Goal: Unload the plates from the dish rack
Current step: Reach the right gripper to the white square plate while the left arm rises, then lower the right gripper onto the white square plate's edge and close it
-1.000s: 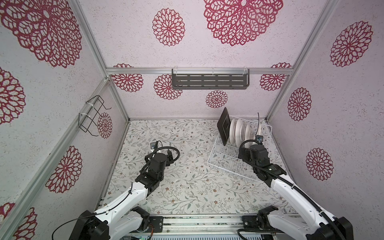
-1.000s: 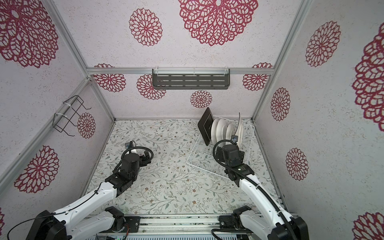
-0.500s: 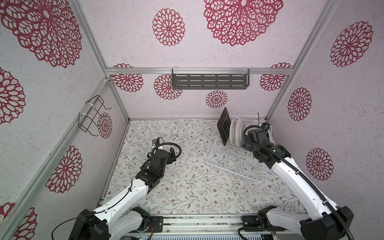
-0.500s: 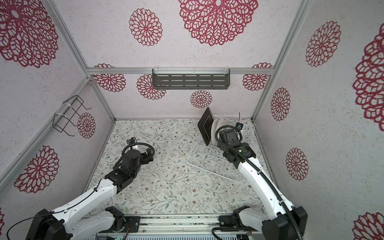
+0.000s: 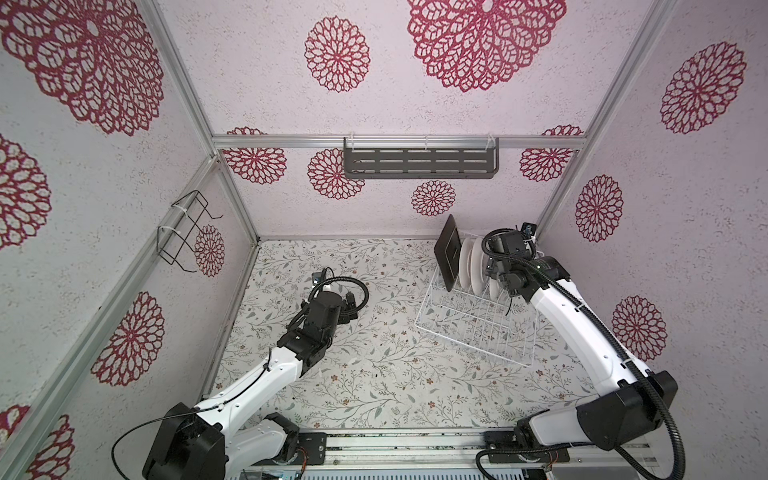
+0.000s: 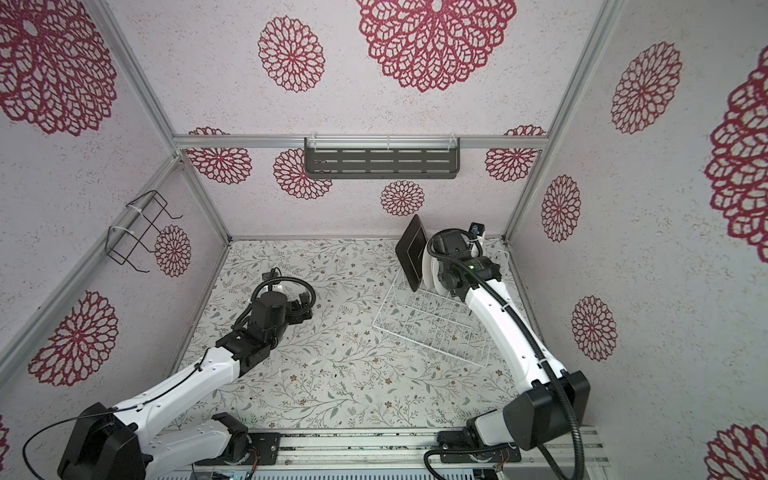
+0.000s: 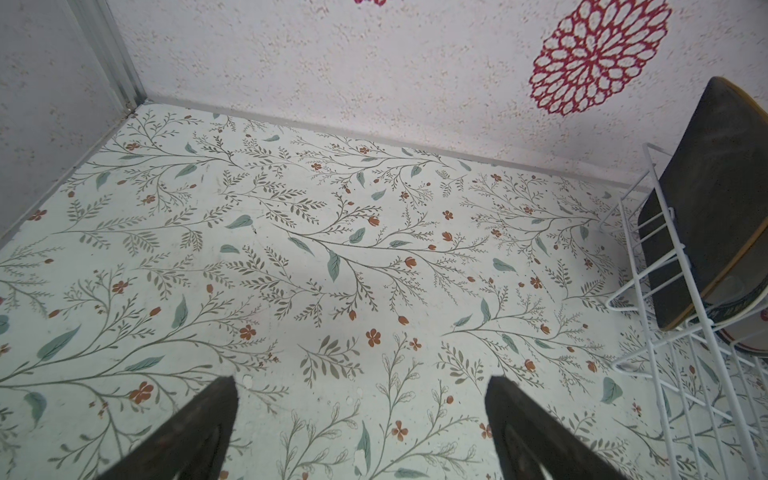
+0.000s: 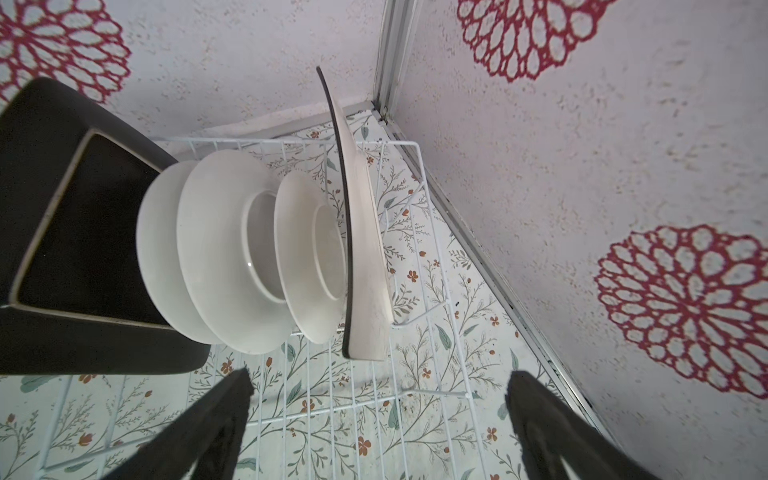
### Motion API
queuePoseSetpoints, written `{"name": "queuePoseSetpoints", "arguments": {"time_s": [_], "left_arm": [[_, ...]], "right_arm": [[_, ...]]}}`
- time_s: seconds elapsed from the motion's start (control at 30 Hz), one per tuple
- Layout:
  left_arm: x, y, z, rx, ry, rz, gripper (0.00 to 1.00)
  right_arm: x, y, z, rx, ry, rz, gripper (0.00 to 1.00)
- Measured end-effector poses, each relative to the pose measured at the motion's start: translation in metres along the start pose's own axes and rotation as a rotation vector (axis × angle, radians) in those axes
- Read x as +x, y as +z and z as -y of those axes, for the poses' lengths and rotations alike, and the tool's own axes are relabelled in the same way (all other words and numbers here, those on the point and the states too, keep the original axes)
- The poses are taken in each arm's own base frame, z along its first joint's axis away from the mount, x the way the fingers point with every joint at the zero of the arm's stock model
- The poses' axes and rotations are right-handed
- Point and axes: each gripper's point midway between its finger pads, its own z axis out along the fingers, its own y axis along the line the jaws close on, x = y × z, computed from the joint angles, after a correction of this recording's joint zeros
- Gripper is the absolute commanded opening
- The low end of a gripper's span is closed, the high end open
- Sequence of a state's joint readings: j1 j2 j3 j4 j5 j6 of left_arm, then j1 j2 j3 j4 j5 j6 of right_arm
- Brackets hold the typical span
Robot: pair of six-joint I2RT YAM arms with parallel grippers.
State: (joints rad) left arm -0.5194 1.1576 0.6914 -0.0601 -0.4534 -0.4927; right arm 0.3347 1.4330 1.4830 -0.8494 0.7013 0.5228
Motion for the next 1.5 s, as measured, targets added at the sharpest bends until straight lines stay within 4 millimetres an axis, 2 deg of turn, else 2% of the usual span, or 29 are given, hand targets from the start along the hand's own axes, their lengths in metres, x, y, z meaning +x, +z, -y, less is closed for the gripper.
{"name": "queuePoseSetpoints", "arguments": {"time_s": [0.1, 0.2, 0.5, 0.73, 0.83, 1.07, 1.3, 1.5], "left_arm": [[0.000, 0.003, 0.002, -0.003, 0.007, -0.008, 0.97], [0.002, 0.004, 0.001, -0.005, 0.010, -0.014, 0.97], [0.002, 0.003, 0.002, -0.005, 0.009, -0.013, 0.97], [0.006, 0.007, 0.006, 0.009, 0.008, -0.036, 0.97], [0.005, 0.009, 0.011, 0.027, 0.002, -0.043, 0.97], [0.005, 0.009, 0.017, 0.055, -0.012, -0.054, 0.97], [0.006, 0.009, 0.018, 0.062, -0.020, -0.058, 0.97], [0.006, 0.009, 0.018, 0.061, -0.020, -0.061, 0.97]], "right_arm": [[0.003, 0.023, 0.008, 0.013, 0.016, -0.065, 0.99], [0.009, 0.037, 0.014, 0.014, 0.018, -0.090, 0.99], [0.027, 0.043, 0.005, -0.045, -0.045, -0.086, 0.97], [0.066, 0.056, 0.009, -0.071, -0.136, -0.058, 0.91], [0.075, 0.061, 0.009, -0.082, -0.164, -0.032, 0.88], [0.086, 0.078, 0.005, -0.084, -0.205, 0.042, 0.75], [0.090, 0.090, 0.011, -0.030, -0.200, 0.135, 0.63], [0.088, 0.096, 0.014, 0.007, -0.194, 0.205, 0.60]]}}
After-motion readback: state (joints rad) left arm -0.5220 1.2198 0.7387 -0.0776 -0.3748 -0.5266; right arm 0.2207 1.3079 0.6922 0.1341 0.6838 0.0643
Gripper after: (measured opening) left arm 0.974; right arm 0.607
